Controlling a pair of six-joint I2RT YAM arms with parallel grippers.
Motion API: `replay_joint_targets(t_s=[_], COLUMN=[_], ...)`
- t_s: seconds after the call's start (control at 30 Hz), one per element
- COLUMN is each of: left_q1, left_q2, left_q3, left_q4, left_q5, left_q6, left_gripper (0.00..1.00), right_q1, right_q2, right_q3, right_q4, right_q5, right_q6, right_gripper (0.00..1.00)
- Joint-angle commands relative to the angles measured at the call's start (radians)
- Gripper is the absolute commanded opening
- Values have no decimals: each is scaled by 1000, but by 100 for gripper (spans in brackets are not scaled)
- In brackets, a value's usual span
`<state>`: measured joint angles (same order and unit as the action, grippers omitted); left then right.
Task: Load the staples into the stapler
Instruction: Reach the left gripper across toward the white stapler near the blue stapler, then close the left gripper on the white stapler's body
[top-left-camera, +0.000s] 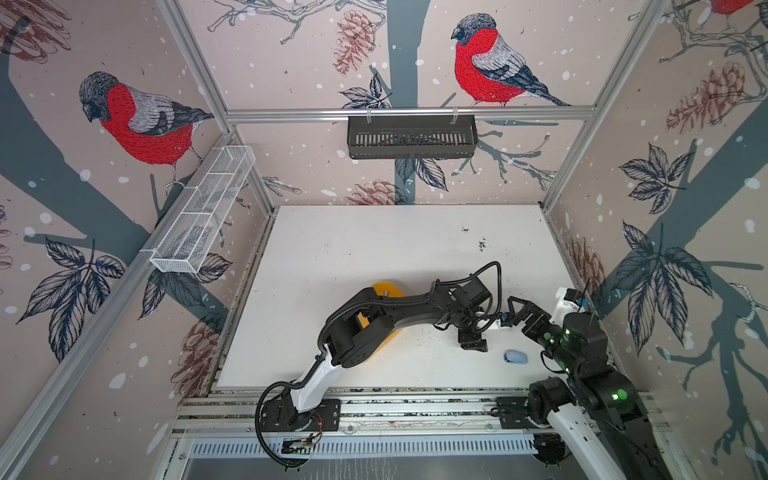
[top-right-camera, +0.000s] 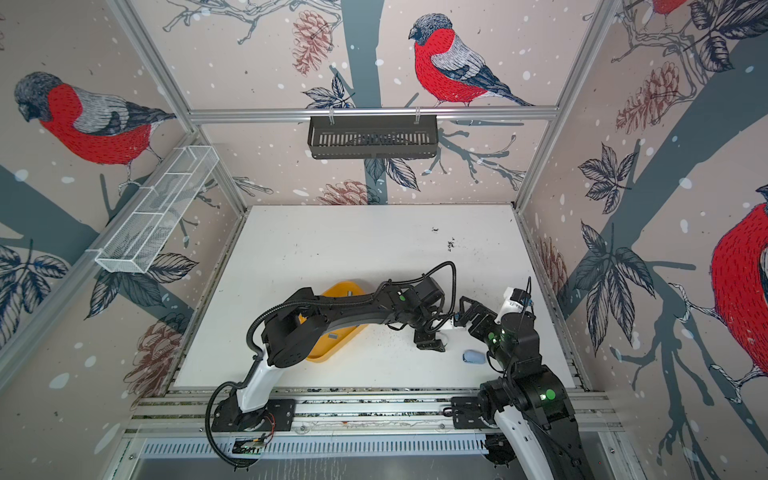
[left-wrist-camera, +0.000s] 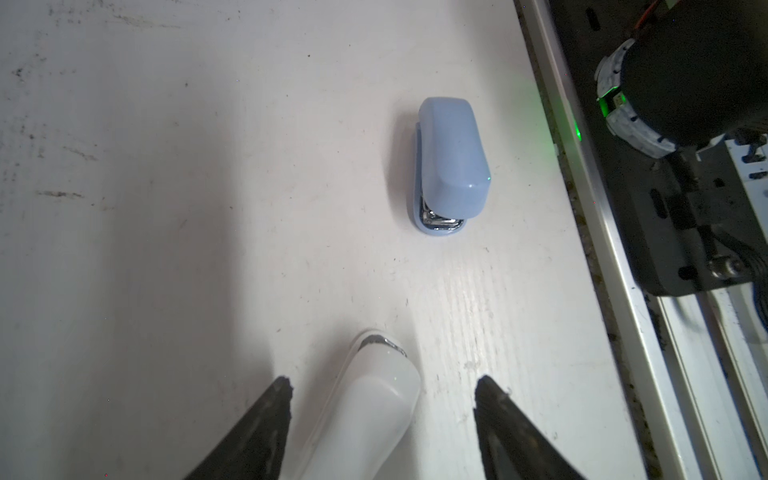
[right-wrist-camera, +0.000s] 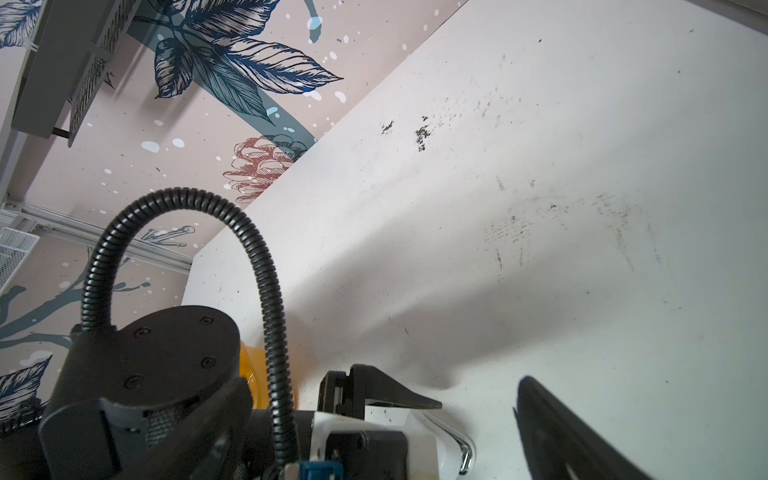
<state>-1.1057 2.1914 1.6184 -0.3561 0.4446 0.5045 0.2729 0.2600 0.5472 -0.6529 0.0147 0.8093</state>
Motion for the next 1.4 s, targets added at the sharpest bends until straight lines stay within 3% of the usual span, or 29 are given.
replay_joint_targets(t_s=[0.0, 0.43, 0.6, 0.7, 0.9, 0.97, 1.13, 1.37], left_q1=[-5, -13, -14, -16, -16, -16, -16, -16], left_q2=[8, 12, 11, 11, 10, 13, 14, 22], left_q3=[9, 11, 6, 5, 3, 3, 3, 8], left_q4=[-26, -24, -25, -24, -20, -17, -17, -17], left_q5=[9, -32, -52, -66, -72, -73, -79, -79], left_q6=[21, 24, 27, 28, 26, 26, 31, 32], left_gripper=[64, 40, 38, 28, 29, 35, 39, 35], right_q1=[0, 0, 0, -1, -1, -1, 0, -1], right_q2=[-5, -5, -9, -9, -10, -11, -12, -13], right_q3=[-4, -6, -6, -7, -9, -9, -9, -10], right_q4=[18, 20, 19, 19, 21, 21, 23, 24], right_q5=[5, 2, 2, 2, -2, 1, 1, 1], right_q6=[6, 5, 5, 6, 5, 5, 7, 7], right_gripper=[100, 100, 100, 100, 100, 100, 100, 100])
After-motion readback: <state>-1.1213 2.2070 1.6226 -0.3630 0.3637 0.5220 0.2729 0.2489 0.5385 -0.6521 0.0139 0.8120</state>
